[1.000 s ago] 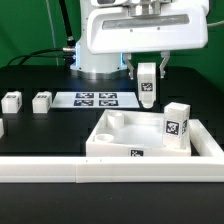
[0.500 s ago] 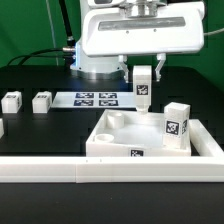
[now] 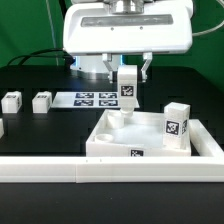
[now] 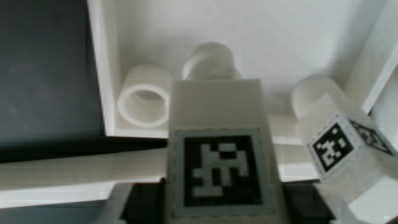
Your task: Assemble square table
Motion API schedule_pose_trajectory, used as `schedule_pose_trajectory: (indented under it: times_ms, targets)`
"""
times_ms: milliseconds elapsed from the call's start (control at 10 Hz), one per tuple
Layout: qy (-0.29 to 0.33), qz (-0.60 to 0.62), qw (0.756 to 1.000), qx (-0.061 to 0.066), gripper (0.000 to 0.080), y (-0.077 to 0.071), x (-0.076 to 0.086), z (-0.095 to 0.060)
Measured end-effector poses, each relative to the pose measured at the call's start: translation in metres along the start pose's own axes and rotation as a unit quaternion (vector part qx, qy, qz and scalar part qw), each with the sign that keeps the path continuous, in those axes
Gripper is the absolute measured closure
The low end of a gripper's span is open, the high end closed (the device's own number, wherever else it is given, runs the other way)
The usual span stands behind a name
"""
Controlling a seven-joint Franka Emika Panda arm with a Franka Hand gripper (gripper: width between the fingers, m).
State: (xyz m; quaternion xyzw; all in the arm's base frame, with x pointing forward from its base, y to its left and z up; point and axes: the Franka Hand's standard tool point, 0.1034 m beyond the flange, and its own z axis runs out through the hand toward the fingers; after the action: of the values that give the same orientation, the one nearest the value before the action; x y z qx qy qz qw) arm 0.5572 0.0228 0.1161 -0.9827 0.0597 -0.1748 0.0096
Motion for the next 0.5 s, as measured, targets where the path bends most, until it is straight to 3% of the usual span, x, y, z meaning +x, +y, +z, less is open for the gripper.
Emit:
schedule_pose_trajectory:
  times_ms: [200,500]
  targets:
    - [0.015,-0.002,1.000,-0.003,0.0509,0.001,0.001,0.000]
    - [0.089,-0.012,0.996,-0.020,0.0509,0.011,0.008,0.002]
